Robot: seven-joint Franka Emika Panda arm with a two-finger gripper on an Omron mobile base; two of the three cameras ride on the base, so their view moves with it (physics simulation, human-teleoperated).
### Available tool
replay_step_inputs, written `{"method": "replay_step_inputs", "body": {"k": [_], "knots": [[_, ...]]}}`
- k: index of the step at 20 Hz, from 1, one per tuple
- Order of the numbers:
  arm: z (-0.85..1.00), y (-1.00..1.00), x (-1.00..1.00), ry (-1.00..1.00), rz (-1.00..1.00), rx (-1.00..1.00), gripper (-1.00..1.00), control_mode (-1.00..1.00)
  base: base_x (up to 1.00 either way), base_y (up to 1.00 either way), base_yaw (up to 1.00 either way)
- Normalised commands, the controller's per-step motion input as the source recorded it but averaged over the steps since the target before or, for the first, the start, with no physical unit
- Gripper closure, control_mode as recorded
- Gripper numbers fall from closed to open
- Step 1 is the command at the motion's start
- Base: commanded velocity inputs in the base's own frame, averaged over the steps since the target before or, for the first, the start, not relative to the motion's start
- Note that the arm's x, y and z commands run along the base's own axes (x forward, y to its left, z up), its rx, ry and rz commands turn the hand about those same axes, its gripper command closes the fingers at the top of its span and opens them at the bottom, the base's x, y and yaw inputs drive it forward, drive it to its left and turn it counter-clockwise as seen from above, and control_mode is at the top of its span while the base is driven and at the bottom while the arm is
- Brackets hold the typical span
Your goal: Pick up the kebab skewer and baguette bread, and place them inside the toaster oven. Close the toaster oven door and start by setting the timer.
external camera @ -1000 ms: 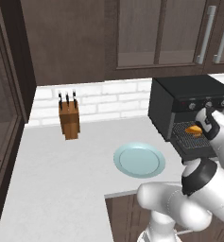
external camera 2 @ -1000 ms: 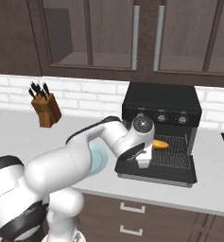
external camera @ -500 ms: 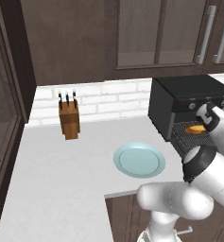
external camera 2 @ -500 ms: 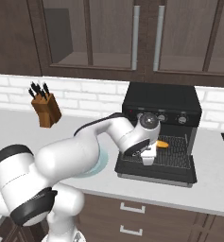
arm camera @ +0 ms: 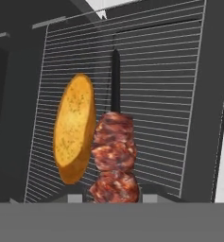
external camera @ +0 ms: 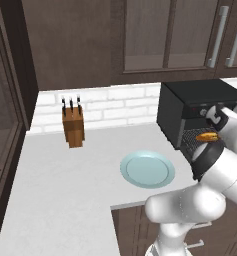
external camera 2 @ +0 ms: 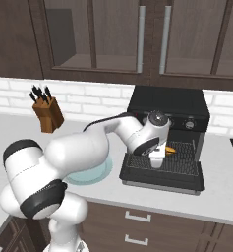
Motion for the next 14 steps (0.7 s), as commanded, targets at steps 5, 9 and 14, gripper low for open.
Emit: {"method": "replay_step_inputs", "body": {"k": [5,9,14], "knots": [[-0.16,0.0,0.0,0.04,-0.02,0.0,1.0,-1.0,0.0,0.0,0.0],[-0.21,0.0,0.0,0.04,-0.01,0.0,1.0,-1.0,0.0,0.0,0.0],[-0.03,0.0,0.12,0.05,-0.02,0.0,1.0,-1.0,0.0,0.0,0.0]]}}
